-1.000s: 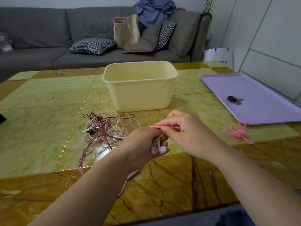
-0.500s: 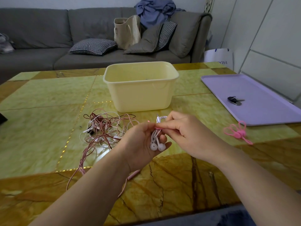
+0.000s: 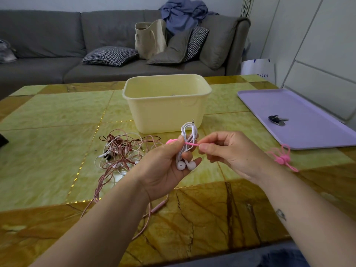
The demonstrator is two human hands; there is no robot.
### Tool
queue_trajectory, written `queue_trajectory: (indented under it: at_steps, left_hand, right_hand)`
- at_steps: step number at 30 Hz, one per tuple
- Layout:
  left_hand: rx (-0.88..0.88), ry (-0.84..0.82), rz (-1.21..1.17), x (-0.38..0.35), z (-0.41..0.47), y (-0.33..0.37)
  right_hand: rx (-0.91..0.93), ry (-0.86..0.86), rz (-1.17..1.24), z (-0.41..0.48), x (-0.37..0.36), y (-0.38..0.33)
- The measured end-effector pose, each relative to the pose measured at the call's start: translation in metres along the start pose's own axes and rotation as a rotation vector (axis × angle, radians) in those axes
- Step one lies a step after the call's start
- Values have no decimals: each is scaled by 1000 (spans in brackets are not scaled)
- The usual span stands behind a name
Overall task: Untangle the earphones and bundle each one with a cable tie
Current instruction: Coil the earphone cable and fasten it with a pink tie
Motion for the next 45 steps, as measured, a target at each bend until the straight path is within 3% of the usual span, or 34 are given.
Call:
queue_trajectory:
  at_steps: [5,10,17,25,29,36,41,45]
  left_hand:
    - [0,-38,152,-3,-2,-2]
    - [-48,1,332,-6,-7,2]
    - [-71,63,317,-4,-7,2]
    - [71,-106,546,-4,-11,-11]
    - [104,-142,669,-10,-12,-17]
    - [84,-190,880,-12,-14,-17]
    - [86,-76,1043,-7,-13,-19]
    - [76,113,934,10,-4,-20]
  right_hand:
    - [-181,-67,95,0,-2,13]
    - [-210,-129,124,-1,0,17]
    - [-221,-181,134,0,3,18]
    - [-282,-334,-5,-2,11,19]
    - [-236,-329,-127,-4,15,16]
    - [-236,-348,15,-5,13,9]
    - [-182,-340,-132,-7,8,1]
    - [-60,-155,-364,-6,8,-13]
Point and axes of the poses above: each hand's wrist, its own z-axis towards the middle knuckle, its own x-axis out of the back of the hand, y = z × x, the point moved 6 cm from there along z, towards the middle knuckle, and after that the axes turned 6 degrees about z, right-handed, at the moved point
